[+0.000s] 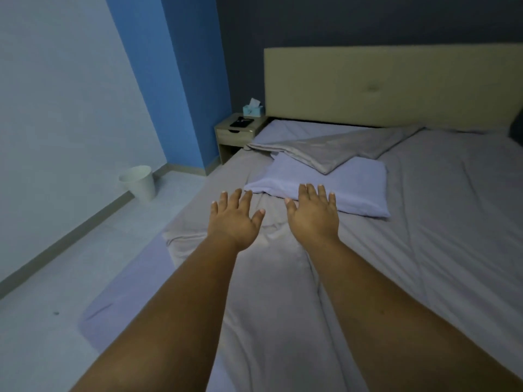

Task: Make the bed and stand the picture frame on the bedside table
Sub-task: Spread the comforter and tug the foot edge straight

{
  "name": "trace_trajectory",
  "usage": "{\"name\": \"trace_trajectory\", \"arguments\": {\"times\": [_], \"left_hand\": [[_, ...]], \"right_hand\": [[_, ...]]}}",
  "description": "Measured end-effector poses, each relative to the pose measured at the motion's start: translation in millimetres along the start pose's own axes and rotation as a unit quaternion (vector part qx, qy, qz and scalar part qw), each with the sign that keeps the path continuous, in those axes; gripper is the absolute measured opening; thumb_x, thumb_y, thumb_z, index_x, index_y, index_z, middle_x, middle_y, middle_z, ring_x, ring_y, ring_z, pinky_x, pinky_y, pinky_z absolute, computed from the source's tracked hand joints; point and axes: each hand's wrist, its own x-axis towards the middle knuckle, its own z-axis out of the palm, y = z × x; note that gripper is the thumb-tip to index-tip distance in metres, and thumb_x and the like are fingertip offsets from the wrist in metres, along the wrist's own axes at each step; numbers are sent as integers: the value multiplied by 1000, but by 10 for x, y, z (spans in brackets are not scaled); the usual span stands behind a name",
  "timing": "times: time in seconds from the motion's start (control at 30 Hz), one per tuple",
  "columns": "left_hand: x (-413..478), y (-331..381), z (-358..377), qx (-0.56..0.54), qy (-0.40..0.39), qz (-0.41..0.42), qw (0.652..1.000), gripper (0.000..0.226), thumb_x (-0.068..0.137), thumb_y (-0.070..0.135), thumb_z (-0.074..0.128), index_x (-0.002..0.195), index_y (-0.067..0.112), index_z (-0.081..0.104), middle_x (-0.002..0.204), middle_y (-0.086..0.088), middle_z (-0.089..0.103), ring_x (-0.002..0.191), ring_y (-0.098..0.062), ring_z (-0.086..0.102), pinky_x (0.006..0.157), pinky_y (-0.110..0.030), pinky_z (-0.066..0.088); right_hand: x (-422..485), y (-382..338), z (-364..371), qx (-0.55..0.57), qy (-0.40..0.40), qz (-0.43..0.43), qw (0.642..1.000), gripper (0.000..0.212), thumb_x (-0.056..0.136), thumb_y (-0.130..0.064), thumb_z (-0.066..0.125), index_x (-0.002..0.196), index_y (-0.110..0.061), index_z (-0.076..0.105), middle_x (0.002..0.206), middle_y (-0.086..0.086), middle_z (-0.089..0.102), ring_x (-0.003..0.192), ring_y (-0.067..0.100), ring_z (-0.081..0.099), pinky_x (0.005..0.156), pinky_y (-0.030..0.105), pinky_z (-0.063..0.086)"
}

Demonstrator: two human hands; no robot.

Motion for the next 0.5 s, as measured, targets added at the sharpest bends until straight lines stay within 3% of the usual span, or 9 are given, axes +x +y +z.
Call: {"name": "trace_trajectory", "arguments": {"times": [0.27,0.5], "left_hand": [[1084,-165,262,-36,-38,91,995,61,96,54,19,151,29,7,161,2,2,149,-25,-3,120,-44,-1],[1880,-354,1226,-19,-106,136,985,60,95,55,16,150,32,5,161,4,1,149,-26,-3,120,-44,1]], "right_hand": [[676,12,417,-14,12,100,995,58,99,-43,24,148,-12,23,156,5,24,146,25,9,119,43,0],[1087,148,1433,-20,-49,141,989,59,99,-44,14,150,-14,9,159,5,11,147,24,1,119,44,-2]]}}
